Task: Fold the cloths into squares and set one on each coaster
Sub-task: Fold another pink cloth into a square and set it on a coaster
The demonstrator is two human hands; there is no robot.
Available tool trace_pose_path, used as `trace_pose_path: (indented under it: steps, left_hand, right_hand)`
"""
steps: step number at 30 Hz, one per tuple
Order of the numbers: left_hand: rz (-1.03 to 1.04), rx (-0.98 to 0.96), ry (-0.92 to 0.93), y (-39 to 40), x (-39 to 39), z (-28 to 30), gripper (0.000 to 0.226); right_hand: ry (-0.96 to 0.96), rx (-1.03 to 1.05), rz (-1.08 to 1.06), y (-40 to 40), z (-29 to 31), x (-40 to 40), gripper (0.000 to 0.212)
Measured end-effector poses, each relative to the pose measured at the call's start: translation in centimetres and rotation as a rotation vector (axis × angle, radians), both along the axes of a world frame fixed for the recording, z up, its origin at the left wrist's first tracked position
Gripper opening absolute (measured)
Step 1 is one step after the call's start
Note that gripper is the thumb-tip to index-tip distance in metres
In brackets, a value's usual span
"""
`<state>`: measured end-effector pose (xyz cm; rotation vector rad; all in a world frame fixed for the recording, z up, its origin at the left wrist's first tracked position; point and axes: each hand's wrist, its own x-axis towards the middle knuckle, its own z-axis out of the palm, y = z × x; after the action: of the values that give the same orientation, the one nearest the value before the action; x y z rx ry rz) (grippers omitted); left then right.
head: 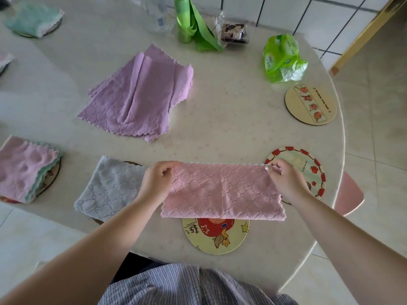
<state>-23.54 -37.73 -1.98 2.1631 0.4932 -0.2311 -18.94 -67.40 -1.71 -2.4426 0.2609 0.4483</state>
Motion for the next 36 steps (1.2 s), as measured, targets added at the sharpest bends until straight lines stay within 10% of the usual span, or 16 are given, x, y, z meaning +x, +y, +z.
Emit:
trace_pose_path:
  steps: [10, 15, 20, 36]
  left_hand:
    - [-0.109, 0.094, 0.025, -0.3, 0.7, -0.5, 0.041]
    - [-0.376, 0.299, -0.245, -2.5, -2.4, 0.8, 0.035]
    - [-0.755, 0.320, -0.082, -5.6, -4.7, 0.3, 0.015]
    - [-0.685, 0.411, -0.002, -0.5, -5.8, 0.1, 0.003]
  right_hand:
    - [-0.014, -0.014, -0.040, 0.4, 0.1, 0.3, 0.011]
    - [-0.392, -0.097, 0.226, 1.8, 1.1, -2.6, 0.016]
    - [0.114, 0.045, 0.563, 6.6, 0.5, -6.9, 0.025]
    - [0.275, -0.033, 0.425, -0.4, 0.8, -4.6, 0.014]
